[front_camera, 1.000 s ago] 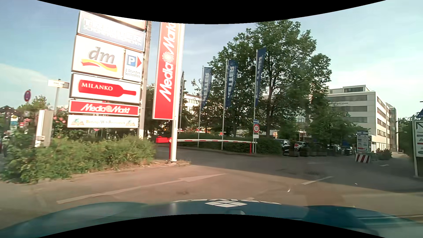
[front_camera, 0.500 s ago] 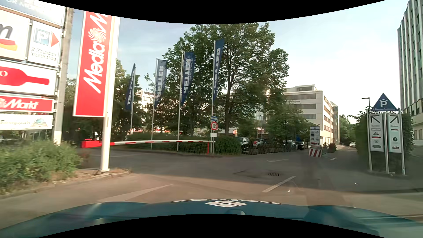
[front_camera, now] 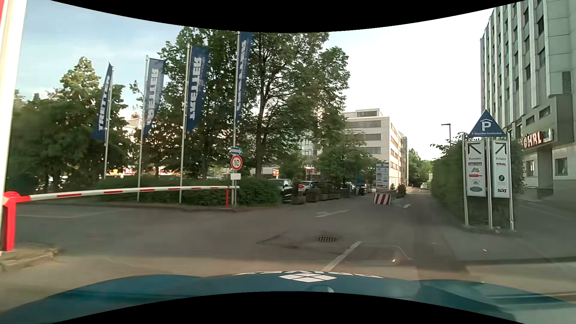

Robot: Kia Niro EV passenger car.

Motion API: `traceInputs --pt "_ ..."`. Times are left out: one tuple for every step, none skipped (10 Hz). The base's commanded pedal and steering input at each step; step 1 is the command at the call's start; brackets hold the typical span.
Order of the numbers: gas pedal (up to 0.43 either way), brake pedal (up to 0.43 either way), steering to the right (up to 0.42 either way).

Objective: Follow the waypoints while adhering to traffic rules and regulations

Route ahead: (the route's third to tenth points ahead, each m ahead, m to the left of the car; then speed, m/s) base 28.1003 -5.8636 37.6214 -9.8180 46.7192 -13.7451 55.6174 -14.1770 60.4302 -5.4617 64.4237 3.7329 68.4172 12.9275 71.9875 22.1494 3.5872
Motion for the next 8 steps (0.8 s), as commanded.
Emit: traceInputs --pt "0.079 0.000 0.301" --pt "0.047 0.000 0.275" --pt "0.000 0.000 0.255" --pt "0.000 0.000 0.244" --pt "0.000 0.000 0.241" --pt "0.000 0.000 0.240" --pt "0.000 0.000 0.237" --pt "0.000 0.000 0.227"
